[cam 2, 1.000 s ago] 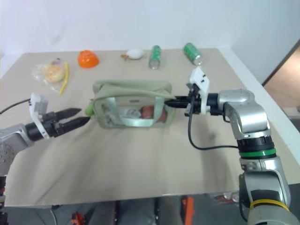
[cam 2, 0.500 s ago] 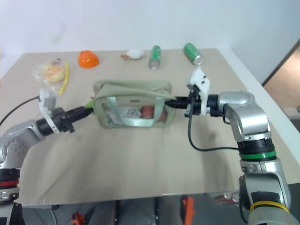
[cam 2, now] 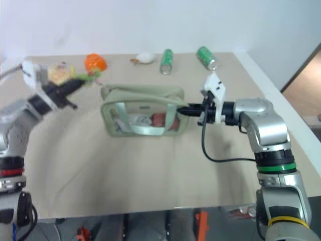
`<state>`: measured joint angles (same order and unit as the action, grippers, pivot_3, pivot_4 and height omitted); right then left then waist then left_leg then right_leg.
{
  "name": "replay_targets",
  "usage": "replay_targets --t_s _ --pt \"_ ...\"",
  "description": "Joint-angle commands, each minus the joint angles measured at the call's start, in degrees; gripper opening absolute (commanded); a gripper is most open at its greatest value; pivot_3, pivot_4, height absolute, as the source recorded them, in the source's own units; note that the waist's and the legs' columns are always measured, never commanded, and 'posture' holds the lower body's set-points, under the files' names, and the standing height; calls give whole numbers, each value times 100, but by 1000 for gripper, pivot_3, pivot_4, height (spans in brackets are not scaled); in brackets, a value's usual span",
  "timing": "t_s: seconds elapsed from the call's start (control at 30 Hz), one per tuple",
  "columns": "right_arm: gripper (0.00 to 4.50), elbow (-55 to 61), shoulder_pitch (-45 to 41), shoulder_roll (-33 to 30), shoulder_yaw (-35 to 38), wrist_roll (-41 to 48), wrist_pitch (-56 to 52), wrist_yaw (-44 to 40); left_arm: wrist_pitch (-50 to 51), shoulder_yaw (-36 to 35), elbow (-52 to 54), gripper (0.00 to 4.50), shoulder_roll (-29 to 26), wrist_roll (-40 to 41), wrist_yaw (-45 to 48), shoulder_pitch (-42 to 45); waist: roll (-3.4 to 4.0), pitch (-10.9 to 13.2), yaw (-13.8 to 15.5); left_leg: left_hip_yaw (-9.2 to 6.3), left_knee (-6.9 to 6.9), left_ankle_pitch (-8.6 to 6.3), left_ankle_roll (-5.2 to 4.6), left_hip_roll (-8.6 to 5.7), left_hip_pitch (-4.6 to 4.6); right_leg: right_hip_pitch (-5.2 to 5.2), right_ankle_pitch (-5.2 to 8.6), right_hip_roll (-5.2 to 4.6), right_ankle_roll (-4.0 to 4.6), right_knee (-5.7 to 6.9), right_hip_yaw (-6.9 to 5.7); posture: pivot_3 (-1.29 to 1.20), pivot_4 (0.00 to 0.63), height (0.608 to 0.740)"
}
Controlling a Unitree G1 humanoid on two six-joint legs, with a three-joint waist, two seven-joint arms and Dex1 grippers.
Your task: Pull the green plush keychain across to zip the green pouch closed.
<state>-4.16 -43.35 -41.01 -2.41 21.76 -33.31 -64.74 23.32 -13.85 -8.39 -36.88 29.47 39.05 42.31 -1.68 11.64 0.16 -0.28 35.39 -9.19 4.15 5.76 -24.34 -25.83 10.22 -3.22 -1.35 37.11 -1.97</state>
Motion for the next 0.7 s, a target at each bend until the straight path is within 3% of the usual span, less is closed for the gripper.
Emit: replay_targets --t_s 0.03,0.33,0.57,0.6,0.7 --pt "0 116 -24 0 74 42 22 35 -341 203 188 37 73 -180 116 495 0 0 6 0 -1 0 0 0 0 -1 0 0 0 0 0 0 150 740" --pt "0 361 148 -57 188 130 -82 173 -399 1689 924 37 307 -608 1290 572 0 0 1 -1 3 0 0 -3 -3 -1 -13 0 -23 0 3 0 150 740" --pt "0 455 218 -83 214 179 -124 254 -558 1767 654 37 288 -961 1494 561 0 0 12 -1 6 0 -2 -3 -1 0 -5 1 -8 0 6 0 150 740" --pt "0 461 220 -82 216 183 -127 263 -475 1681 567 700 315 -944 1416 628 0 0 12 -1 10 0 -2 -4 -1 3 -5 0 -9 0 7 0 150 740" --pt "0 445 210 -69 205 178 -118 282 -439 1522 387 1735 307 -961 1298 764 0 0 13 -1 15 0 -2 -6 -2 6 -7 0 -12 0 10 0 150 740"
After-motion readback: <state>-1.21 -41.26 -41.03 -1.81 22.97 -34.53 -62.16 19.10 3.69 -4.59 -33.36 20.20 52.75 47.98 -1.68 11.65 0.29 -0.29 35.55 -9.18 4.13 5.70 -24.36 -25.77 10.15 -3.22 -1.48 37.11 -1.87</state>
